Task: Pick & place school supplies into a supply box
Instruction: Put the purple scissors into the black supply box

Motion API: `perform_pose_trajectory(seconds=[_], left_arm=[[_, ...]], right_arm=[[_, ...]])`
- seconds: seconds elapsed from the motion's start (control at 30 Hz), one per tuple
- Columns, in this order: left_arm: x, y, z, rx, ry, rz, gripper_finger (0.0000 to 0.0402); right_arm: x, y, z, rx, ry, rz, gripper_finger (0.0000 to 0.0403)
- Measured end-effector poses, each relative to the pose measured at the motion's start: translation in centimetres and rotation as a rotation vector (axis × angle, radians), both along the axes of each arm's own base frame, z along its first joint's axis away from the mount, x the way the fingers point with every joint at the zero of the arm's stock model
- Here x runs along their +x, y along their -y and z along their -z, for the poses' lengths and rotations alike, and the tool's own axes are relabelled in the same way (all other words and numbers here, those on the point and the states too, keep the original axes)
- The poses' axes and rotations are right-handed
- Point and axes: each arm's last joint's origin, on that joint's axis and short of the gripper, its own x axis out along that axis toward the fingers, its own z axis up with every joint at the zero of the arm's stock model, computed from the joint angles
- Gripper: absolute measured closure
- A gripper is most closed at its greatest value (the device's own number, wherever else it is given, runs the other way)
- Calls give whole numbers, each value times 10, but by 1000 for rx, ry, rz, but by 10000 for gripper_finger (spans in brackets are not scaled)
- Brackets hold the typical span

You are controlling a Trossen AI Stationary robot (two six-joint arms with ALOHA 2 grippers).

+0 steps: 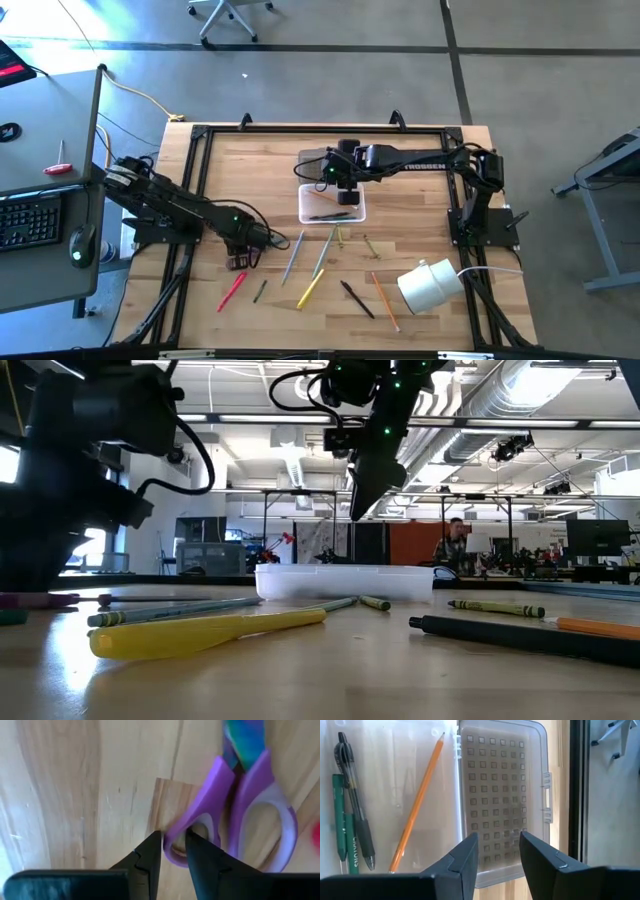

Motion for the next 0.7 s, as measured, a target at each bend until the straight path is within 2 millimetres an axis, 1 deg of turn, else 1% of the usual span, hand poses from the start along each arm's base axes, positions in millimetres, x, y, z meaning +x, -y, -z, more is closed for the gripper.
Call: perform_pose_trajectory(seconds=[0.1,0.2,0.23,0.27,0.33,0.43,0.57,0.63,0.7], left_arm=[[0,0,2,-4,10,77,312],[1,0,2,-18,21,139,371],[1,0,2,-25,21,150,381],[2,0,1,-26,23,149,385],[4,1,-1,-20,25,148,375],[10,2,-11,15,27,155,371],[20,0,-29,119,75,215,391],[24,0,-39,147,105,253,388],[32,-4,-49,170,141,268,379]], right_arm=[[0,0,0,0,2,1,281],[0,0,0,1,6,4,281],[1,0,0,1,8,5,281],[1,0,0,1,8,4,281],[1,0,0,2,10,7,281],[1,0,0,8,16,22,281],[0,0,0,12,9,24,281],[0,0,0,32,24,49,281],[-1,-1,1,52,34,85,281]])
